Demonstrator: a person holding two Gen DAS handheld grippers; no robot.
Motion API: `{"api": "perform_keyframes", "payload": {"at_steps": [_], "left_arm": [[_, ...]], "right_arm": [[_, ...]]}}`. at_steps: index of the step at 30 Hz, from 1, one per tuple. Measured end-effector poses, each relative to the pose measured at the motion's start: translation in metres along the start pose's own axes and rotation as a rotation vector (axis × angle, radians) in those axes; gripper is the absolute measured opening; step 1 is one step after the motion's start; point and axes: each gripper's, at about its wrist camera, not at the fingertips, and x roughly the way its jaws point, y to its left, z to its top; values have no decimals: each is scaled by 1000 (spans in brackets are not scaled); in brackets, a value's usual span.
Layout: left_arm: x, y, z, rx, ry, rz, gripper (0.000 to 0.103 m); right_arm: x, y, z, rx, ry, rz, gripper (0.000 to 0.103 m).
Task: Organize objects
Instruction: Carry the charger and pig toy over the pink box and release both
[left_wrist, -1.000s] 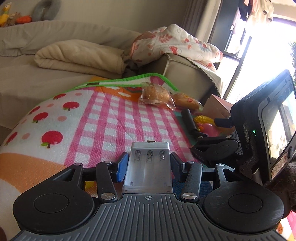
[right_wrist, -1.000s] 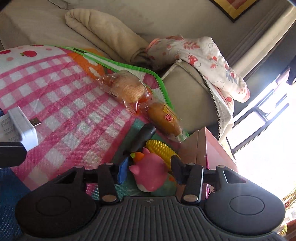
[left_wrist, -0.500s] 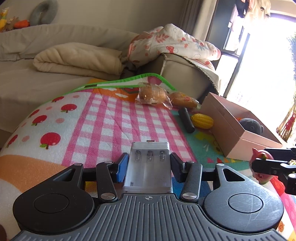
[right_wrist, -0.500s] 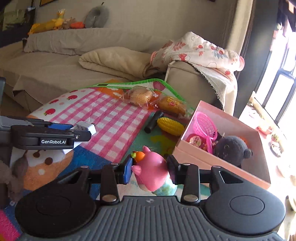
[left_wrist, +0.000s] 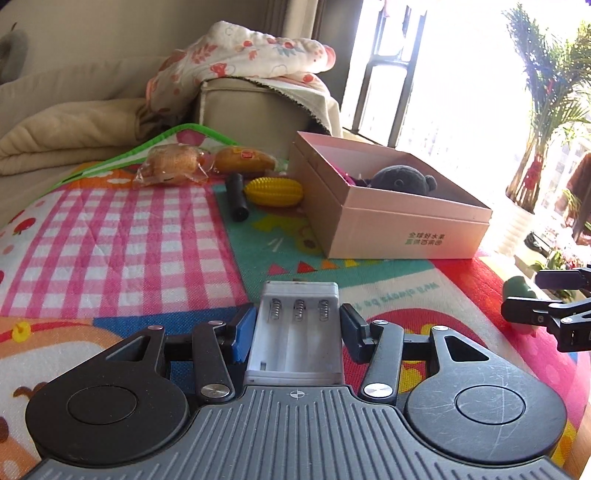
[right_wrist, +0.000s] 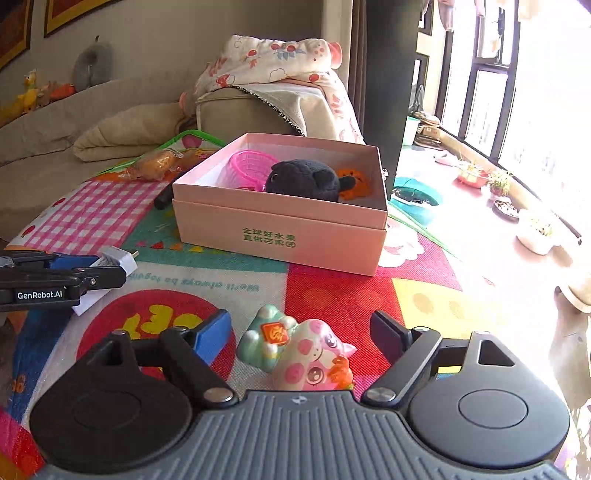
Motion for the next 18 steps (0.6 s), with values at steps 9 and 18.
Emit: {"api": "perform_keyframes", "payload": {"at_steps": [9, 18], "left_arm": [[0, -1, 1, 2, 3, 3, 54], [0, 1, 1, -12, 1, -7, 54]], "right_arm": [[6, 3, -4, -30, 8, 57, 98], [23, -1, -3, 104, 43, 68, 98]]}}
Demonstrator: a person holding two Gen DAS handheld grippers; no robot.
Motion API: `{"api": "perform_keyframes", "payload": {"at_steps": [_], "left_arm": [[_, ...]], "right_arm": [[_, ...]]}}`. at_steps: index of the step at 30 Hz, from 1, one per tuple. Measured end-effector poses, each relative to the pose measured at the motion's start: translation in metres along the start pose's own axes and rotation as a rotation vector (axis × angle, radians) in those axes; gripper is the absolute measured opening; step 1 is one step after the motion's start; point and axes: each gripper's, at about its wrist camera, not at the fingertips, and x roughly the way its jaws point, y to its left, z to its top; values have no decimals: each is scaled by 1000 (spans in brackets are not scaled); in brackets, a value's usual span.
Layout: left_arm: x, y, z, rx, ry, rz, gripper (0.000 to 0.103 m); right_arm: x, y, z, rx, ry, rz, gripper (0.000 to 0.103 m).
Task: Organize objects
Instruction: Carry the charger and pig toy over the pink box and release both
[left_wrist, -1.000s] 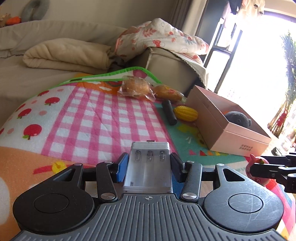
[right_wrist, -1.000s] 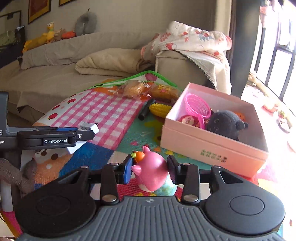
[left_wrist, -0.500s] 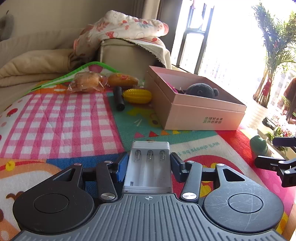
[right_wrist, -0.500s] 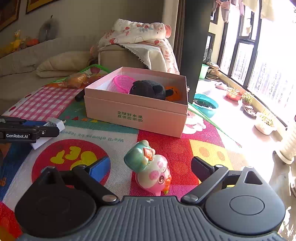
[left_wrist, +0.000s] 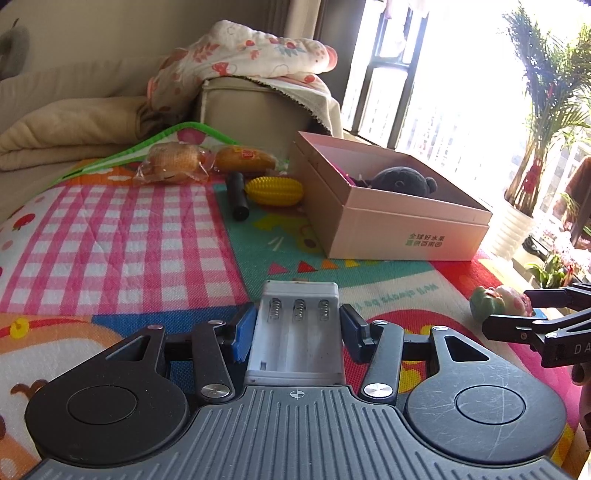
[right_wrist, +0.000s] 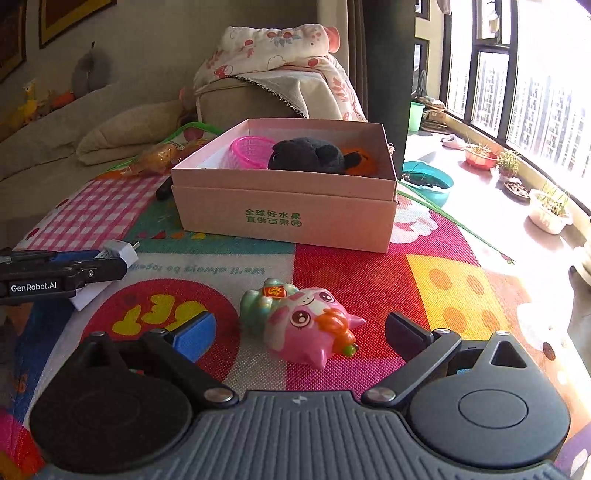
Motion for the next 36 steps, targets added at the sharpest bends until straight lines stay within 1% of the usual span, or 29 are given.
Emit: {"api": "perform_keyframes", "payload": {"at_steps": [3, 5, 6, 7, 9, 15, 18, 20, 23, 25, 29, 30, 31, 32, 33, 34, 35, 36], "left_arm": [[0, 0, 0, 0, 0, 0, 54], [0, 0, 0, -1, 0, 0, 54], [0, 0, 0, -1, 1, 1, 54], [0, 0, 0, -1, 1, 1, 54], [0, 0, 0, -1, 1, 1, 54], [-2, -3, 1, 9, 3, 12, 53], [-5, -4, 7, -4, 7, -27, 53], [-9, -6, 19, -6, -14, -46, 53], [-18, -15, 50, 18, -91, -65, 53], [-19, -23, 76, 30, -142, -87, 53], [5, -42, 124, 1, -229, -154, 53], [15, -45, 133, -17, -236, -178, 53], [29, -49, 141, -30, -217, -201, 53], [42, -52, 145, -29, -187, -206, 53], [59, -57, 146, -12, -145, -179, 53], [71, -61, 144, 8, -133, -130, 52], [78, -64, 139, 25, -136, -87, 51], [81, -63, 134, 31, -140, -67, 51]], "right_arm": [[7, 2, 2, 23, 1, -5, 98], [13, 4, 3, 24, 13, -35, 91], [16, 5, 3, 23, 21, -47, 78], [16, 7, 4, 22, 21, -60, 72], [11, 8, 5, 22, 9, -48, 70], [-18, 20, 9, -48, -60, -15, 69], [-33, 26, 10, -94, -107, -10, 69], [-39, 28, 11, -114, -132, -6, 69], [-43, 30, 11, -124, -157, 7, 69], [-41, 28, 11, -113, -156, 14, 69], [-34, 22, 9, -79, -139, 10, 69], [-33, 21, 8, -77, -137, 5, 69], [-33, 20, 8, -77, -137, 0, 69], [-34, 18, 7, -77, -138, -9, 69], [-34, 17, 6, -78, -140, -18, 69], [-35, 15, 5, -79, -141, -27, 69], [-35, 13, 5, -78, -141, -37, 69], [-35, 10, 4, -76, -141, -44, 69]]}}
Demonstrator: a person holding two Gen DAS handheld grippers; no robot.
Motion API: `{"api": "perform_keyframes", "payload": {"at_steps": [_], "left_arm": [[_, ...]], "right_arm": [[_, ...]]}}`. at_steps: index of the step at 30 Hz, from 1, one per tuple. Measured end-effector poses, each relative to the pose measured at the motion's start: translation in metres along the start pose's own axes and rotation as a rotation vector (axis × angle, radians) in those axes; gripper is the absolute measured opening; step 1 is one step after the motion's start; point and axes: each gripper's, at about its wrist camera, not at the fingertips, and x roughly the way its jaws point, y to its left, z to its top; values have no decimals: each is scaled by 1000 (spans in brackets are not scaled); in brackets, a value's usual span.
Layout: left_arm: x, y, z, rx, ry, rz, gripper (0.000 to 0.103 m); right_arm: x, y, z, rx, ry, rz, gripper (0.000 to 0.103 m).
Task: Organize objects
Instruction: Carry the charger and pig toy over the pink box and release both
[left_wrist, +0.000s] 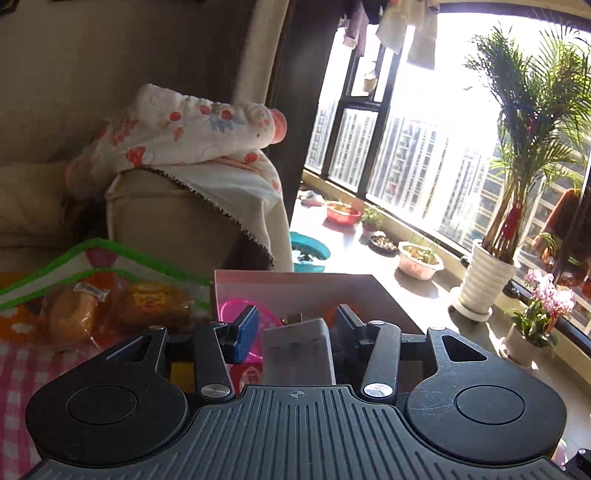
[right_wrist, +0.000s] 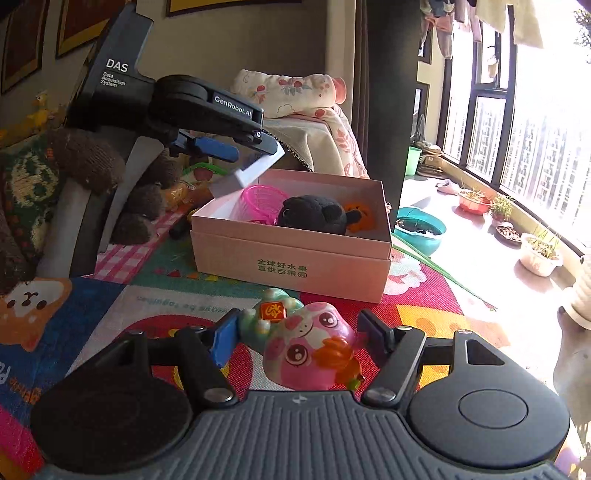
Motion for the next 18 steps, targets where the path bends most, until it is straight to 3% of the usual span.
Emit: {"api": "perform_keyframes", "payload": {"at_steps": [4, 9, 14, 18], "left_arm": [[-15, 22, -15, -86, 1, -32, 51], [-56, 47, -43, -97, 5, -9, 51], [-80, 66, -71, -151, 61, 3, 51], [-86, 77, -80, -171, 90, 10, 51]], "right_arm": [[4, -10, 1, 18, 11, -14, 69], [10, -19, 25, 33, -22, -3, 69], [37, -16, 87, -40, -96, -16, 69], [80, -17, 158, -50, -139, -42, 70]]}}
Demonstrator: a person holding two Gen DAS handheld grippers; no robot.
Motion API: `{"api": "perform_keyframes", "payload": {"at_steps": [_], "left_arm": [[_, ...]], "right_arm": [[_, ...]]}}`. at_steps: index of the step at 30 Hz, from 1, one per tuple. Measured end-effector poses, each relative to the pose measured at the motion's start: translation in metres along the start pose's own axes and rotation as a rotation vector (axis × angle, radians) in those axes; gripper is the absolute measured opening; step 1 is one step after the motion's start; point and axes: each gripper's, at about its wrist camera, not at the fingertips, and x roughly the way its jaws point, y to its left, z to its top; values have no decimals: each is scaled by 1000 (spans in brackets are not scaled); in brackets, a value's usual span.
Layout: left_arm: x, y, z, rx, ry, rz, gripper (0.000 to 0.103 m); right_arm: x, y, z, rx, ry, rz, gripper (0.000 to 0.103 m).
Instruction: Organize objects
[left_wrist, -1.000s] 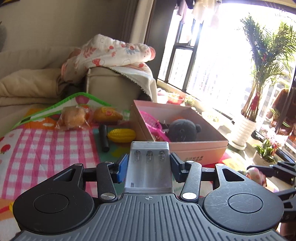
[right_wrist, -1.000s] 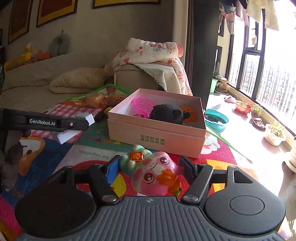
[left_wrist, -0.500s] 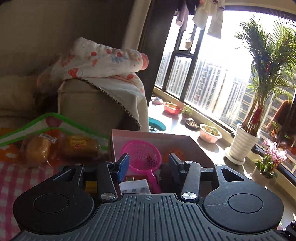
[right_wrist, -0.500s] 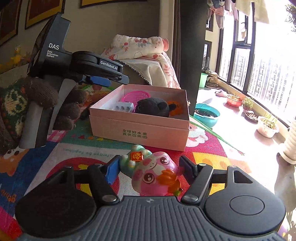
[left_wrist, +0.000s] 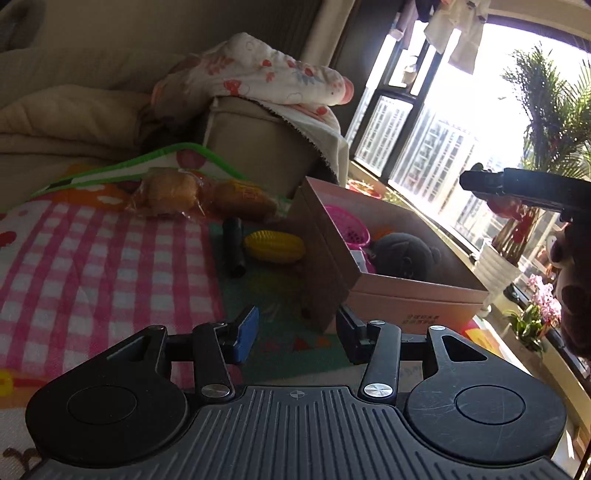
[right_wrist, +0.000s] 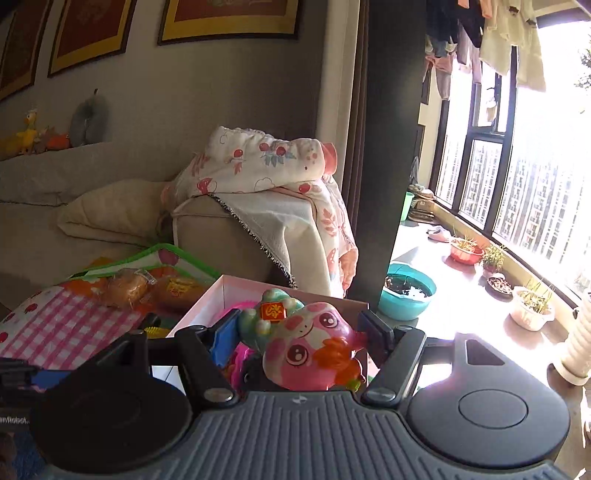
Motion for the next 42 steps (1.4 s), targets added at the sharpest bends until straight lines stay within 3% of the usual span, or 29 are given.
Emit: {"api": "perform_keyframes", "payload": {"at_steps": [3, 7, 9, 15, 23, 26, 28, 31, 34, 42], "left_arm": [[-2, 7, -2, 27, 13, 33, 51], [-5, 18, -5, 38, 9, 56, 51], [-1, 22, -4, 22, 14, 57, 51], [11, 16, 4, 34, 4, 58, 51], [28, 19, 40, 49, -73, 125, 51], [39, 15, 59, 103, -75, 86, 51], [50, 11, 72, 158, -60, 57, 52], [70, 8, 95, 206, -74, 91, 52], [101, 12, 124, 221, -37, 71, 52], [214, 17, 170, 215, 90, 214, 51]], "right_arm": [[31, -7, 28, 39, 17, -32, 86], [26, -11, 24, 66, 13, -17, 91], [16, -7, 11, 41, 7, -29, 99], [-12, 9, -49, -38, 76, -13, 101], [-15, 13, -108, 20, 180, 46, 103], [-15, 16, -124, 49, 175, 74, 103], [-14, 16, -129, 79, 174, 98, 103], [-12, 12, -134, 131, 178, 119, 103], [-10, 8, -136, 162, 180, 125, 103], [-8, -2, -139, 233, 180, 113, 103]]}}
